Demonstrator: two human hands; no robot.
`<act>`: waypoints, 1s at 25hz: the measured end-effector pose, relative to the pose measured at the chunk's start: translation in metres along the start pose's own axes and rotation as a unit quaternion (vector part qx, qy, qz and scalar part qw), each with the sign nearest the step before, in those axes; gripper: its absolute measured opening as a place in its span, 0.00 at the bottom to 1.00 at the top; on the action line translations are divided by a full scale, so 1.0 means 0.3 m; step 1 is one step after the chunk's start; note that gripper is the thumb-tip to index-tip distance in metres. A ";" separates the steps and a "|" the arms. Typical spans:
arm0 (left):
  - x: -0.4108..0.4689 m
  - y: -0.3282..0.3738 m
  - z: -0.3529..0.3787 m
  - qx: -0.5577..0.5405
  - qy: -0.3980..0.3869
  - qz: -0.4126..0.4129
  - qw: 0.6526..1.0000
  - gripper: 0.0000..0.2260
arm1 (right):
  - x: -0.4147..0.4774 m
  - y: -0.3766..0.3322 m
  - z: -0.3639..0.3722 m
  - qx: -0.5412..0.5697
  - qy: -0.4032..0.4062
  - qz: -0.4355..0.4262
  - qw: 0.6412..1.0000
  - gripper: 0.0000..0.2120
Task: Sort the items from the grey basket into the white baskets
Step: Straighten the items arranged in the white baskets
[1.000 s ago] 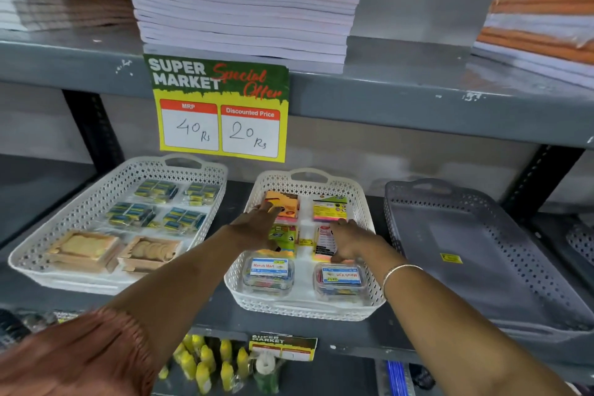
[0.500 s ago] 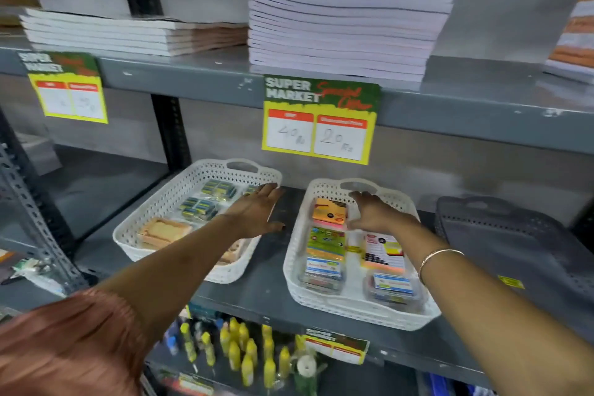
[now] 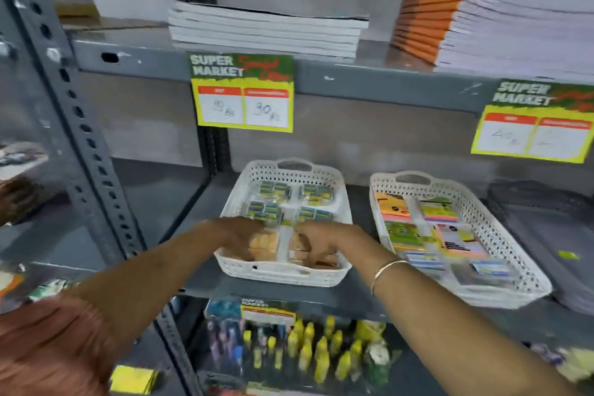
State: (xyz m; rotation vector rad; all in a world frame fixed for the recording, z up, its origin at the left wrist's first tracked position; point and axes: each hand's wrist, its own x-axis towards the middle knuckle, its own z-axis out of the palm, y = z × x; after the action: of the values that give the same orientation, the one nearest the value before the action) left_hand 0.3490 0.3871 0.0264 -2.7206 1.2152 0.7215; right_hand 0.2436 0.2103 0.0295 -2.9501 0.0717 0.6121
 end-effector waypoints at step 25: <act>0.031 -0.015 0.040 0.002 0.047 0.069 0.997 0.38 | -0.017 0.013 0.016 0.011 0.011 0.028 0.999 0.34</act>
State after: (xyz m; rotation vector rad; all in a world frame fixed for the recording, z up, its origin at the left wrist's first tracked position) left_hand 0.3528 0.3868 0.0111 -2.7153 1.4347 0.6097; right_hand 0.2368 0.2072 0.0268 -2.9428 0.1638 0.5820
